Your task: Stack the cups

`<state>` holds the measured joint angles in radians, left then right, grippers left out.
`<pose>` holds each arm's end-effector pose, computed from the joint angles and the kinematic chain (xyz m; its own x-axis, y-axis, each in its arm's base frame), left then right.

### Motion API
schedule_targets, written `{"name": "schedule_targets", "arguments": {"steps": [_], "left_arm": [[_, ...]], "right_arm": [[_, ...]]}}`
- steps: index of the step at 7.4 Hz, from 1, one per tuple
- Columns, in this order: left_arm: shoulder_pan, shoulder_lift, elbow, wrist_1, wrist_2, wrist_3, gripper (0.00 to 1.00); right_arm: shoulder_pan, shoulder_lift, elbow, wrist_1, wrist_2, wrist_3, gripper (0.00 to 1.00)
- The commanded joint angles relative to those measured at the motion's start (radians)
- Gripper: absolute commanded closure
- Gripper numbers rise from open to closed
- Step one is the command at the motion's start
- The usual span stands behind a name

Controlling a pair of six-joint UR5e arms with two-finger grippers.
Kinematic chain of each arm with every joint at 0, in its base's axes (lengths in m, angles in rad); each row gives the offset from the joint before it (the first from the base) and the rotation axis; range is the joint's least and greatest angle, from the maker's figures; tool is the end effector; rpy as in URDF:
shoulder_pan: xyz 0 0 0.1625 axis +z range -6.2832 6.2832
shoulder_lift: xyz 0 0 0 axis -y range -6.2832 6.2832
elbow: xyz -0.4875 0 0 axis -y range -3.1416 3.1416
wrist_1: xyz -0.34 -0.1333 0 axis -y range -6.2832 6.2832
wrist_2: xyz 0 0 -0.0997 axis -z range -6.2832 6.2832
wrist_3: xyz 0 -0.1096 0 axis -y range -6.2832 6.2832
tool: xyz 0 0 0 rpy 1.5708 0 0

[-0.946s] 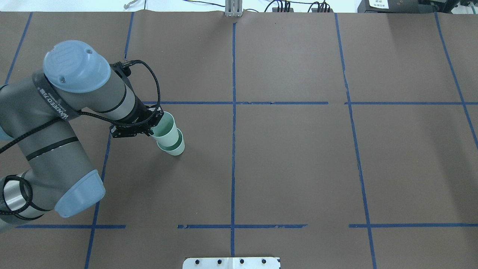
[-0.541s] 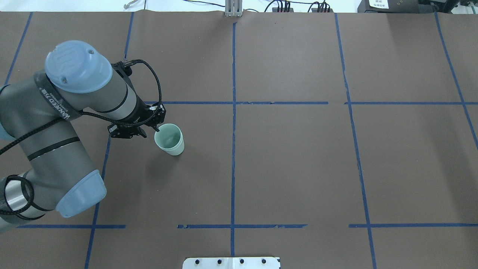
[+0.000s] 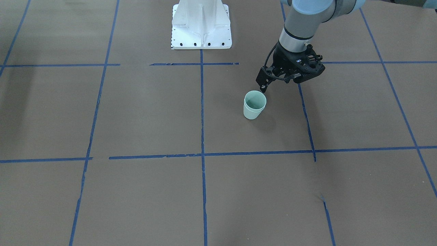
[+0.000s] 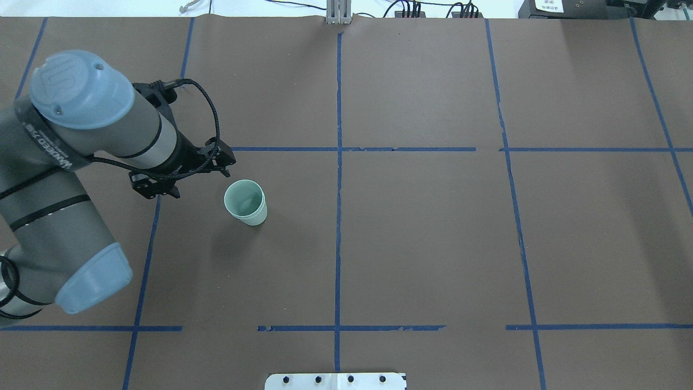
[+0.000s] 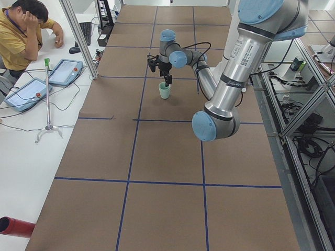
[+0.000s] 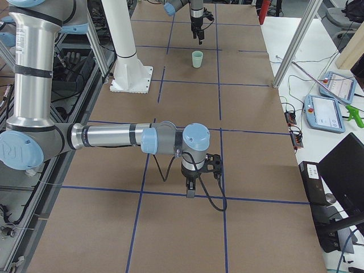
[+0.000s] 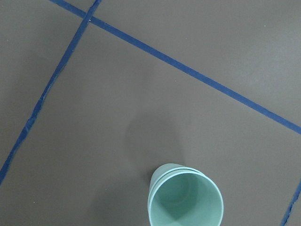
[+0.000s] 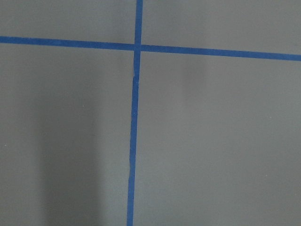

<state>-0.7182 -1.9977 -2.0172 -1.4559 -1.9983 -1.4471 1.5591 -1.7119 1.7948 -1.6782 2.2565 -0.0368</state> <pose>0.3648 -0.4354 0.3495 0.5898 -0.3663 -0.7196 0.3137 0.9251 -0.2138 0.0596 -0.3686 0.7042 0.7731 -0.0303 0.6335 0.0402 0.9992 -0.0012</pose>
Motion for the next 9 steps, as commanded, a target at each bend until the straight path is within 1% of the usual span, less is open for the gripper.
{"name": "schedule_targets", "arguments": {"steps": [1, 2, 4, 5, 6, 7, 8, 9], "left_arm": [[-0.166, 0.118, -0.017, -0.003, -0.135, 0.338, 0.0], [-0.244, 0.199, -0.017, -0.003, -0.154, 0.542, 0.0], [-0.454, 0.385, -0.005, -0.003, -0.194, 1.024, 0.0], [-0.571, 0.458, 0.024, -0.003, -0.195, 1.274, 0.0], [-0.692, 0.502, 0.09, -0.003, -0.198, 1.482, 0.0], [-0.77, 0.545, 0.154, -0.017, -0.227, 1.557, 0.0], [-0.853, 0.606, 0.219, -0.128, -0.24, 1.668, 0.0], [-0.884, 0.62, 0.241, -0.15, -0.267, 1.685, 0.0]], "right_arm": [[-0.001, -0.002, 0.0, 0.0, 0.0, 0.0, 0.0], [-0.001, 0.0, 0.0, 0.0, 0.0, 0.0, 0.0], [0.001, 0.0, 0.0, 0.0, 0.0, 0.0, 0.0], [-0.001, 0.0, 0.0, 0.0, 0.0, 0.0, 0.0], [-0.001, 0.0, 0.0, 0.0, 0.0, 0.0, 0.0], [-0.001, 0.0, 0.0, 0.0, 0.0, 0.0, 0.0], [0.001, 0.0, 0.0, 0.0, 0.0, 0.0, 0.0], [0.001, 0.0, 0.0, 0.0, 0.0, 0.0, 0.0]]}}
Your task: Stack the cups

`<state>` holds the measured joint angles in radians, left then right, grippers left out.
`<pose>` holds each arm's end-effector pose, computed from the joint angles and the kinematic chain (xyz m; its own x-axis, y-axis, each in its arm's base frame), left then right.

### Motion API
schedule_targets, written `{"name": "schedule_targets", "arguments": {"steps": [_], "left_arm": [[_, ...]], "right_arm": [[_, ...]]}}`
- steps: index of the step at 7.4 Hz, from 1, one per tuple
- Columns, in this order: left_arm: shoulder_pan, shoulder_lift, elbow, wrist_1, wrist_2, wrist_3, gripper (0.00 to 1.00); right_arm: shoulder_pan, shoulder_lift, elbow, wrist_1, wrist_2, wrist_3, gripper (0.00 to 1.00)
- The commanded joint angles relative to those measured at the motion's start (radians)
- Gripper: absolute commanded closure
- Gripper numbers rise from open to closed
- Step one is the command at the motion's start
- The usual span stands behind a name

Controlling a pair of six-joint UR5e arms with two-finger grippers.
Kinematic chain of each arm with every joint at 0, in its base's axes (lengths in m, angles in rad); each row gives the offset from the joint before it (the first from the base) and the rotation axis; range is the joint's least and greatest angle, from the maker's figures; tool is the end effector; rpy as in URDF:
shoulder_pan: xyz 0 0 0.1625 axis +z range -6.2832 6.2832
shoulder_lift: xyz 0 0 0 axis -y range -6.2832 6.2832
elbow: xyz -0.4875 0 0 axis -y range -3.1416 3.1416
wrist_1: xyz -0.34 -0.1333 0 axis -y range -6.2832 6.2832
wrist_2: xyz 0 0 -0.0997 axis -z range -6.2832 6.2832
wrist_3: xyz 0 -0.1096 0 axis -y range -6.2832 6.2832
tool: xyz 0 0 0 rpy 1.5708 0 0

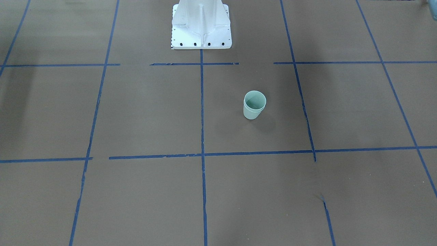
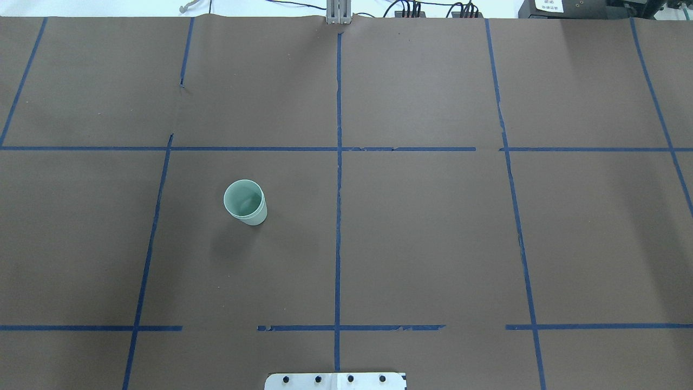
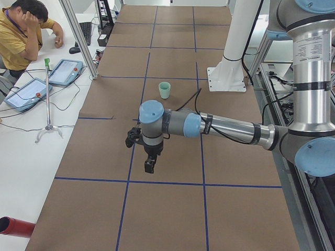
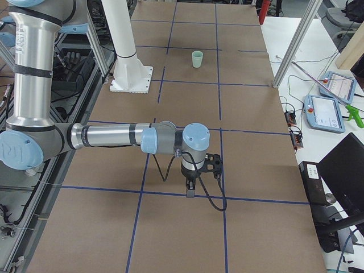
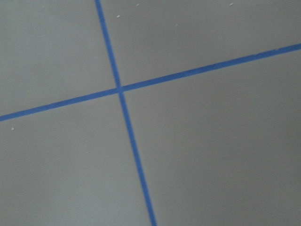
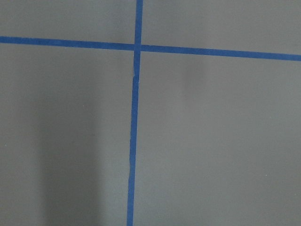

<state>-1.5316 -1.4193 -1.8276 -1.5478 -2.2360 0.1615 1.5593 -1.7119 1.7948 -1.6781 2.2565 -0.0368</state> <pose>-0.0511 -0.3733 0.6864 0.7677 0.2406 -0.5939 -0.1646 0.9698 0.1801 0.0597 -0.3686 0.7042 0.7732 -0.0302 0.6335 0.0400 0.9992 -0.0011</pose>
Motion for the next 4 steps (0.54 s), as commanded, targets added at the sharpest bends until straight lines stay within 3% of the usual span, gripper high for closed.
{"name": "schedule_targets", "arguments": {"steps": [1, 2, 4], "left_arm": [[-0.097, 0.066, 0.051, -0.054, -0.055, 0.075, 0.0], [-0.099, 0.062, 0.066, -0.052, -0.107, 0.058, 0.0], [-0.099, 0.063, 0.071, -0.055, -0.123, 0.0, 0.0]], "right_arm": [[-0.001, 0.0, 0.0, 0.0, 0.0, 0.0, 0.0], [-0.001, -0.001, 0.0, 0.0, 0.0, 0.0, 0.0], [0.001, 0.0, 0.0, 0.0, 0.0, 0.0, 0.0]]}}
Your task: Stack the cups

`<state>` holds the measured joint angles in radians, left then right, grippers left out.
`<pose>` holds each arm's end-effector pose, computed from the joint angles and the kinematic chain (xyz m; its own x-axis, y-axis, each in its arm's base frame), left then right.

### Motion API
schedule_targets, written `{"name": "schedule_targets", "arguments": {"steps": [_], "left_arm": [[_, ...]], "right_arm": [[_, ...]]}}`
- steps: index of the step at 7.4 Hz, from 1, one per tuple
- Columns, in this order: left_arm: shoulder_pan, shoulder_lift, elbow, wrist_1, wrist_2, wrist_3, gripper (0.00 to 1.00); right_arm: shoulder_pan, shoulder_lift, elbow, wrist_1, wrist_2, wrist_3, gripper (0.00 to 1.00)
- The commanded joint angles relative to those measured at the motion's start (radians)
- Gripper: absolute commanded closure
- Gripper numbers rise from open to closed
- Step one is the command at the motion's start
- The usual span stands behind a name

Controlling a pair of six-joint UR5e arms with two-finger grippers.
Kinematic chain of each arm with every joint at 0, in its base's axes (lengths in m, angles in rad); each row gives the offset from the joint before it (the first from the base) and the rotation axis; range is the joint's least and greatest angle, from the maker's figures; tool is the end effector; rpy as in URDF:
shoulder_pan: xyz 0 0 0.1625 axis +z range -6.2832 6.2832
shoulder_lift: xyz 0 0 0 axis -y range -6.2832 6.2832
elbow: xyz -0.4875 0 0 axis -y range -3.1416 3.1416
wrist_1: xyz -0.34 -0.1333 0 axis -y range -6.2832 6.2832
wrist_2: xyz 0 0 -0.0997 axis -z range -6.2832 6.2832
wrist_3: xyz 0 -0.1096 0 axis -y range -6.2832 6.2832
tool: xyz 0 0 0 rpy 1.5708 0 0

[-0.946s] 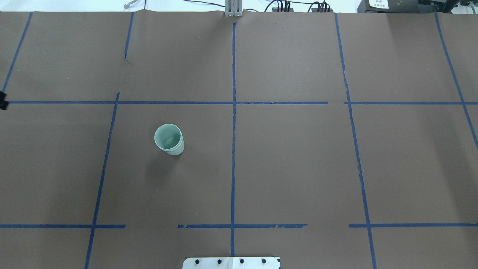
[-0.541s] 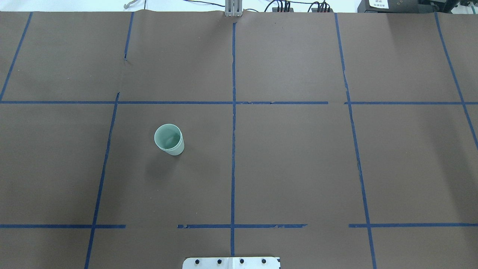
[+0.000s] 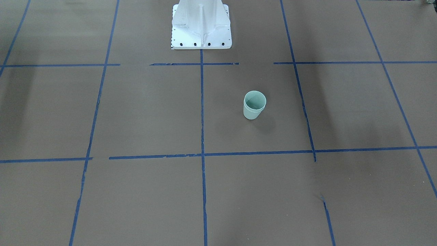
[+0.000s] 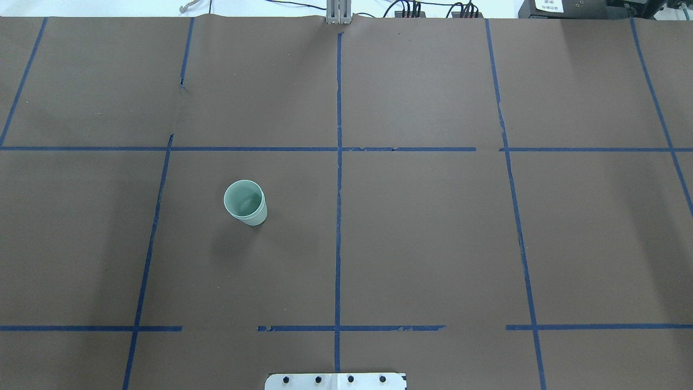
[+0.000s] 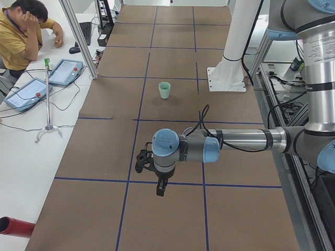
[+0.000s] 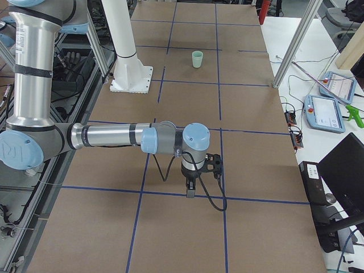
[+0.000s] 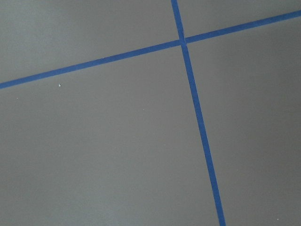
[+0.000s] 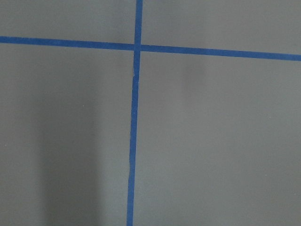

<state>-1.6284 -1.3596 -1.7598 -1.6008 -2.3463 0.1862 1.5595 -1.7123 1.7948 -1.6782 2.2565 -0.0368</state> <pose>-0.0759 -0.3342 0.7242 0.7115 0.1498 -0.6865 -0.0755 0.9877 0.1373 0.0597 -0.3683 0.7044 0.7732 -0.0298 0.6335 0.0398 0.9992 -0.0016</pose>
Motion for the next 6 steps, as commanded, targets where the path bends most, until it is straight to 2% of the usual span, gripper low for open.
{"name": "schedule_targets", "arguments": {"steps": [1, 6], "left_arm": [[-0.002, 0.007, 0.003, -0.005, -0.008, -0.025, 0.0], [-0.004, 0.004, -0.014, -0.01, -0.01, -0.017, 0.0]], "right_arm": [[0.001, 0.0, 0.0, 0.0, 0.0, 0.0, 0.0], [-0.001, 0.0, 0.0, 0.0, 0.0, 0.0, 0.0]]}}
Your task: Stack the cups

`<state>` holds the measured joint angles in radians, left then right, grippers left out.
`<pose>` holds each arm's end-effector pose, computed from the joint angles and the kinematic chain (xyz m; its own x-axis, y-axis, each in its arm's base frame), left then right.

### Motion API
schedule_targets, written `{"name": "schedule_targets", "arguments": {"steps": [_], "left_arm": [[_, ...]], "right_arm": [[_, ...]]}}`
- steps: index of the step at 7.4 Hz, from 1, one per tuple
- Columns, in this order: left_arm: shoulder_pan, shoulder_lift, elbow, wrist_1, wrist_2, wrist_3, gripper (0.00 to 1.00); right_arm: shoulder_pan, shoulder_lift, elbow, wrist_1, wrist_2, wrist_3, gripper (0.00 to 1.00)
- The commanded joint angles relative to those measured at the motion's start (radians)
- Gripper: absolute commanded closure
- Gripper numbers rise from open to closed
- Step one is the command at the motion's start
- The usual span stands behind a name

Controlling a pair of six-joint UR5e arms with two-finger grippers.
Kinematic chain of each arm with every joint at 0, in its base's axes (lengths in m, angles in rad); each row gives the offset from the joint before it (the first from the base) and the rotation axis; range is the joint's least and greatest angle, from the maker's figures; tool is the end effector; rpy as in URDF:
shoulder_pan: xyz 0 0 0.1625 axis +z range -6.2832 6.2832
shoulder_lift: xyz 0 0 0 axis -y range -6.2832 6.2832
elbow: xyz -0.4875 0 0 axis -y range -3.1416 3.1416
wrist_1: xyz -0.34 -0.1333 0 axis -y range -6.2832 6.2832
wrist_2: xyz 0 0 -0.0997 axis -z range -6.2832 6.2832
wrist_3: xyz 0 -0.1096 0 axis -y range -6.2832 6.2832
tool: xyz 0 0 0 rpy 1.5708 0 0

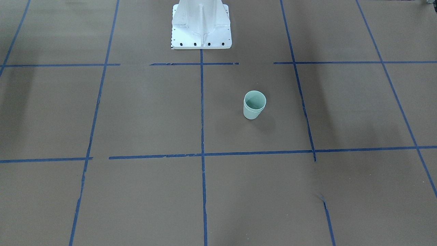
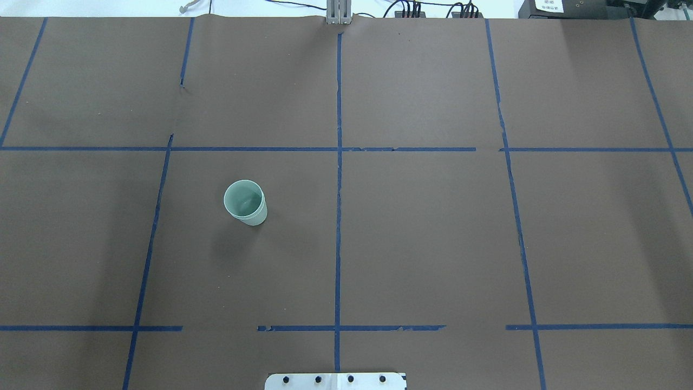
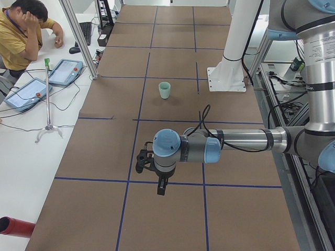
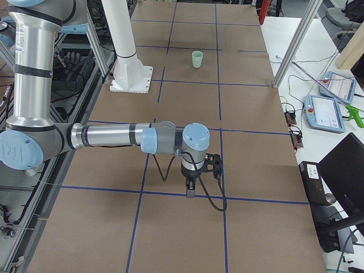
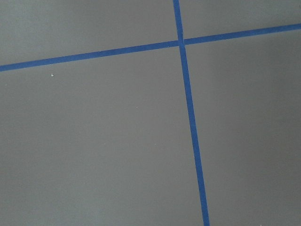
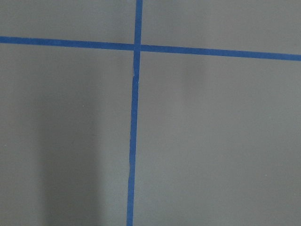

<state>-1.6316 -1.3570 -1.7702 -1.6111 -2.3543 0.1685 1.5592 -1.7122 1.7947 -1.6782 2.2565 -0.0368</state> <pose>-0.0764 -0.3342 0.7188 0.7084 0.1429 -0.6912 -0.0589 0.9878 0.1439 0.0596 -0.3684 0.7044 0.7732 -0.0300 0.6335 0.0401 0.9992 -0.0016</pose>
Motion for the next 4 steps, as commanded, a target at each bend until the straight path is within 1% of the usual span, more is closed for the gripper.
{"name": "schedule_targets", "arguments": {"steps": [1, 4], "left_arm": [[-0.001, 0.001, -0.002, 0.0, -0.002, 0.0, 0.0], [-0.001, 0.001, -0.006, 0.0, -0.003, 0.0, 0.0]], "right_arm": [[-0.001, 0.0, 0.0, 0.0, 0.0, 0.0, 0.0], [-0.001, 0.0, 0.0, 0.0, 0.0, 0.0, 0.0]]}}
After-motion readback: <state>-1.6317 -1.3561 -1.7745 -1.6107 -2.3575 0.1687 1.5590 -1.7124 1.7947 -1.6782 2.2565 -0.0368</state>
